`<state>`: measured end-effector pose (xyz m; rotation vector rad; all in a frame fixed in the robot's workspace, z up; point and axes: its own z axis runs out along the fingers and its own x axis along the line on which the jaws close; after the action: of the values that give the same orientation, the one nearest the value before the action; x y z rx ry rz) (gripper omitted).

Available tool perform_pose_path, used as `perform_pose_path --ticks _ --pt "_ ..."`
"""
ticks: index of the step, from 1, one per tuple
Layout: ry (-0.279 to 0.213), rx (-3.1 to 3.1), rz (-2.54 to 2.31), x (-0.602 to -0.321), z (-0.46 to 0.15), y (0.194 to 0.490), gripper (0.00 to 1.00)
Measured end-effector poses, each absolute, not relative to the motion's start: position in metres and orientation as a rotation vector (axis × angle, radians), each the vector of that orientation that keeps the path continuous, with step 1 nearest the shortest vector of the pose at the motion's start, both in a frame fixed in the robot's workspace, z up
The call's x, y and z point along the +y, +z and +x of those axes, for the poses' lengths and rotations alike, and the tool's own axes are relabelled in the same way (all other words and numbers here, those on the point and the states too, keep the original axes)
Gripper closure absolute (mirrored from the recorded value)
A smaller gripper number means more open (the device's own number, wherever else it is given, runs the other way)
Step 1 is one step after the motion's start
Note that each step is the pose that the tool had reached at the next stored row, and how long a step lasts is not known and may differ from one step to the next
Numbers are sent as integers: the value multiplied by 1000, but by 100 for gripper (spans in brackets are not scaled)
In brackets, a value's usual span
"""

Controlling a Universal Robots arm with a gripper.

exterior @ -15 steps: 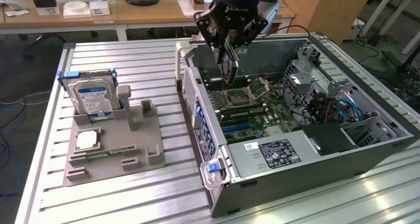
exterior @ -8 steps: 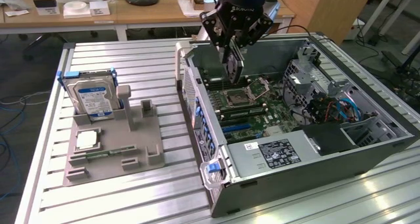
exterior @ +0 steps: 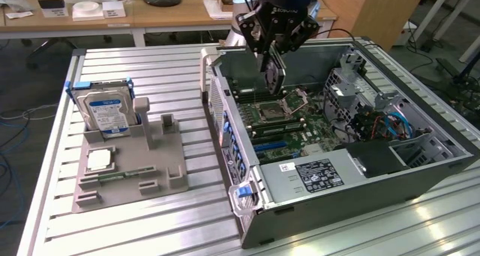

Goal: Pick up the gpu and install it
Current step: 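Pick up the gpu and move the gpu toward the slot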

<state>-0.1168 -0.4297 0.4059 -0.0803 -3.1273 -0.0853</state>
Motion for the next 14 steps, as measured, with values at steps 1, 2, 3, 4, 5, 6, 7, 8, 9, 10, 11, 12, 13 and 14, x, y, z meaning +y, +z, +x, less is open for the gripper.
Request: perform_pose_path --ticks 1,2,3,4,5,6,7,8,9,10,11,12,13,14 --pt "-85 -3127 -80 -430 -115 406 72" --pt "-85 -3127 -80 -430 -113 406 72" --pt "-85 -3127 -80 -430 -111 406 72" --pt "-85 -3127 -80 -430 -110 406 72" --pt "-85 -3127 -80 -430 -108 406 72" --pt "-85 -3127 -80 -430 -106 406 72" --pt "-85 -3127 -80 -430 -105 406 72" --pt "-85 -3127 -80 -430 -103 406 72" --pt "-85 -3127 -80 -430 -102 406 72" --pt "-85 -3127 -80 -430 -100 406 72" --pt "-85 -3127 -80 -430 -99 406 72" --pt "-85 -3127 -80 -430 -97 406 72" --pt "-85 -3127 -80 -430 -96 406 72" --pt "-85 -3127 -80 -430 -94 406 72"
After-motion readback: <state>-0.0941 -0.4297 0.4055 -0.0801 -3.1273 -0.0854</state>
